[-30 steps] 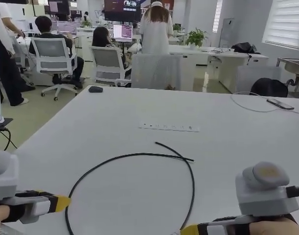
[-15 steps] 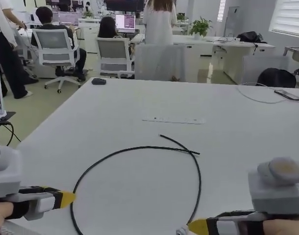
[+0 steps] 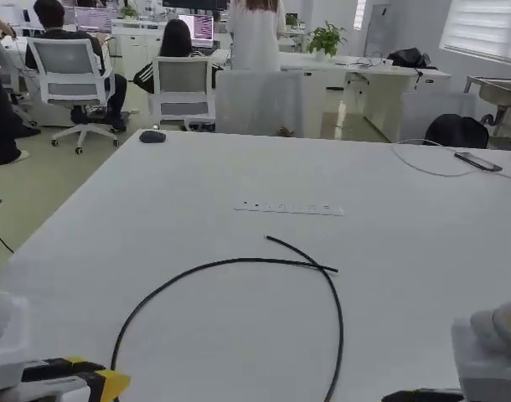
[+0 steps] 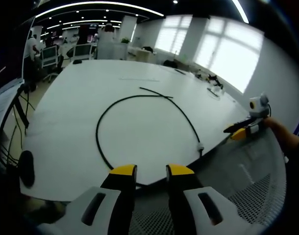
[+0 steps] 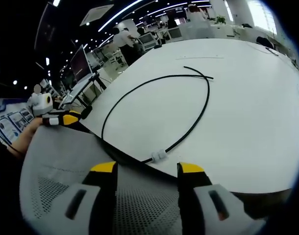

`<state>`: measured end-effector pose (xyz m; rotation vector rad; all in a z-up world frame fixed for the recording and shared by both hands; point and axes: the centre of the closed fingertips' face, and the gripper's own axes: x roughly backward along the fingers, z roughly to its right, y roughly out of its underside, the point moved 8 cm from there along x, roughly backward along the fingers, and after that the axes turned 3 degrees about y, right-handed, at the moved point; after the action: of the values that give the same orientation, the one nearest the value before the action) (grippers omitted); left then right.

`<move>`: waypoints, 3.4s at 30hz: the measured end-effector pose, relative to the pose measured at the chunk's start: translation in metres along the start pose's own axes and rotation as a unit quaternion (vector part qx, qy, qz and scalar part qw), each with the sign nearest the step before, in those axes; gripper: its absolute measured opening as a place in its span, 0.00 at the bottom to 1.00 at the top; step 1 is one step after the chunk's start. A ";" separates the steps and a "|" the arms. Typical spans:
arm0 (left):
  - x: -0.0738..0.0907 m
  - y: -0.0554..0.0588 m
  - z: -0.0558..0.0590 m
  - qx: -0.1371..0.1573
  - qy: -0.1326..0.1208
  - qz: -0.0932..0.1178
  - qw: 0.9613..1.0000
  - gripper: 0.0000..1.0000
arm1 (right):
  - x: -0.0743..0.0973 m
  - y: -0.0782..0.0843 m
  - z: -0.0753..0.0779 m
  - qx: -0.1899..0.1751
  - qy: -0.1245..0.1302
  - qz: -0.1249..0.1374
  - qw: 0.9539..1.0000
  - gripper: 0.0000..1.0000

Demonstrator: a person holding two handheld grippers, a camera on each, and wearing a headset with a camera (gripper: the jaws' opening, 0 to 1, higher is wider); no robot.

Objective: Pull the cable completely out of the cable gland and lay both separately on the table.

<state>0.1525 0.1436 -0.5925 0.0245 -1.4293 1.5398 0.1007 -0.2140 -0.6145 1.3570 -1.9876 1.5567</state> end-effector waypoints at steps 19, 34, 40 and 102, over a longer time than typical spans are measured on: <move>0.001 -0.004 0.000 -0.001 0.018 0.025 1.000 0.24 | 0.002 0.004 -0.002 -0.003 -0.003 -0.039 0.999 0.46; 0.002 0.000 -0.003 0.009 0.001 0.005 1.000 0.21 | -0.045 -0.019 0.005 0.396 -0.098 -0.202 0.890 0.36; 0.003 -0.002 -0.006 0.011 -0.010 0.021 1.000 0.26 | -0.084 -0.026 0.010 0.519 -0.103 -0.235 0.815 0.30; -0.055 -0.036 0.129 -0.518 0.196 -0.049 0.831 0.20 | -0.045 -0.073 -0.112 0.304 -0.219 -0.165 0.912 0.15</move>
<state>0.1300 0.0044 -0.5596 -0.8097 -1.6972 0.4717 0.1470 -0.0934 -0.5580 2.3201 -1.3772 1.9019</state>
